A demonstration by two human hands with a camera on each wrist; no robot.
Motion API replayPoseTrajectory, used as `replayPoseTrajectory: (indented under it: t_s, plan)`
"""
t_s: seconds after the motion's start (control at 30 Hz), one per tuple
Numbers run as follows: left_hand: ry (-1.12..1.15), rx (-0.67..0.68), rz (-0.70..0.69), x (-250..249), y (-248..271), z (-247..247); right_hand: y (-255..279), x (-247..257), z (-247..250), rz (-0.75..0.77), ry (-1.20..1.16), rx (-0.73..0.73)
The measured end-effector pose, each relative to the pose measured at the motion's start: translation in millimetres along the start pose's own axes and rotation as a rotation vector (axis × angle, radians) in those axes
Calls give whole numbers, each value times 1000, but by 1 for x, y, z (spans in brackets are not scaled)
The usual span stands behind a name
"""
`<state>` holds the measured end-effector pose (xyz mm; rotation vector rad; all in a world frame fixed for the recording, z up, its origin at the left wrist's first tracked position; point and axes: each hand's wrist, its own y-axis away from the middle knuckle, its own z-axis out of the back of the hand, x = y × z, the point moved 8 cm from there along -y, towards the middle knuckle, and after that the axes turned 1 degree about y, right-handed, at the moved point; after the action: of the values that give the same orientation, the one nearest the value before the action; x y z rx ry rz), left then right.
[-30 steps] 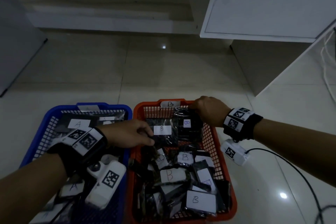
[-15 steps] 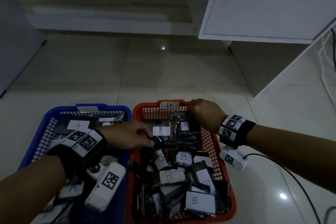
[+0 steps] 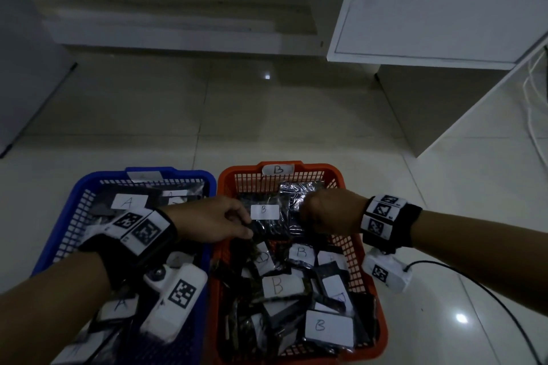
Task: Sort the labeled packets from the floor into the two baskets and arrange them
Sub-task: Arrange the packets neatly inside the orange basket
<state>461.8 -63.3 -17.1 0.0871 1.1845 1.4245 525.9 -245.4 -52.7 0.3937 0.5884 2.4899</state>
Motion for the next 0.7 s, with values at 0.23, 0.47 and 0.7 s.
replayPoseTrajectory:
  t_s: [0.23, 0.47, 0.7]
  plan:
    - [-3, 6, 1, 0, 1, -1, -13, 16, -34, 164, 189, 210]
    - [-18, 3, 10, 2, 3, -2, -11, 21, -16, 161, 119, 216]
    - [6, 0, 11, 2, 2, -1, 6, 0, -14, 47, -299, 310]
